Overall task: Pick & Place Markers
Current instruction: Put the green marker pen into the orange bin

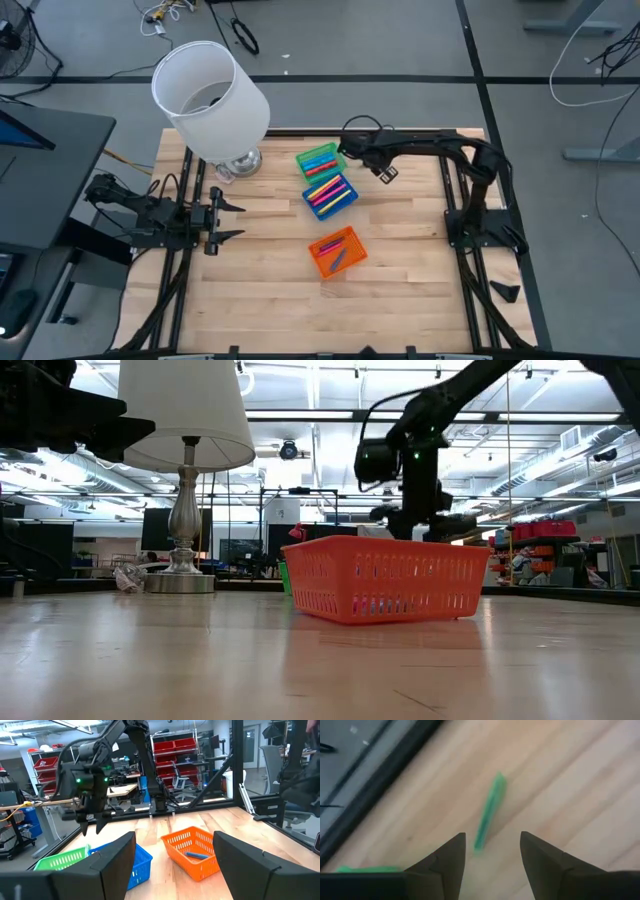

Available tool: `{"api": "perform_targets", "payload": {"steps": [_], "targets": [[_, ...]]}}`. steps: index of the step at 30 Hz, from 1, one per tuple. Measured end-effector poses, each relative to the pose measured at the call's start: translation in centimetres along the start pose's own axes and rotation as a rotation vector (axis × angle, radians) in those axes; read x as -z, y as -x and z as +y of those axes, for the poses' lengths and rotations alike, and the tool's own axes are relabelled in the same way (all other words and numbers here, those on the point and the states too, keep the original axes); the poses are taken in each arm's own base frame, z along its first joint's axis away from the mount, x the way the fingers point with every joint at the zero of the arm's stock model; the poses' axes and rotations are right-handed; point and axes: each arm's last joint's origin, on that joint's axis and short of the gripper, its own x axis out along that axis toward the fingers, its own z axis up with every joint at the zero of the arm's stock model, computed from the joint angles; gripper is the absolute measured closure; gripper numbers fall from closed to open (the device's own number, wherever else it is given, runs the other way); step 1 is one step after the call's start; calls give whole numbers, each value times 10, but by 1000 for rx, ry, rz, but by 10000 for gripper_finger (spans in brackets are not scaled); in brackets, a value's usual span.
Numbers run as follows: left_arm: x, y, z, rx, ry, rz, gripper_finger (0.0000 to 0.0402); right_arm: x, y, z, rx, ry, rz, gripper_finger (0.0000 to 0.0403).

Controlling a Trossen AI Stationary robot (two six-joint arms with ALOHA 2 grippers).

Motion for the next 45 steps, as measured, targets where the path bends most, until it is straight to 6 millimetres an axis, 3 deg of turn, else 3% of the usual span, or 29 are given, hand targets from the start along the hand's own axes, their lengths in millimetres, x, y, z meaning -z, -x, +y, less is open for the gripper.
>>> {"api": "perform_targets", "payload": {"steps": [9,14,23,29,33,41,45], "targets": [[0,0,0,0,0,0,129,10,-29,26,117,20,39,214],[0,0,0,0,0,0,129,-2,-39,40,219,61,11,214],[0,0,0,0,0,0,129,2,-61,37,314,69,45,214],[0,0,0,0,0,0,129,3,-64,41,276,56,50,217],[0,0,0,0,0,0,129,4,-65,43,251,70,48,242],[0,0,0,0,0,0,129,5,-69,38,243,89,42,343],[0,0,0,0,0,0,129,9,-70,33,250,108,34,372]]}}
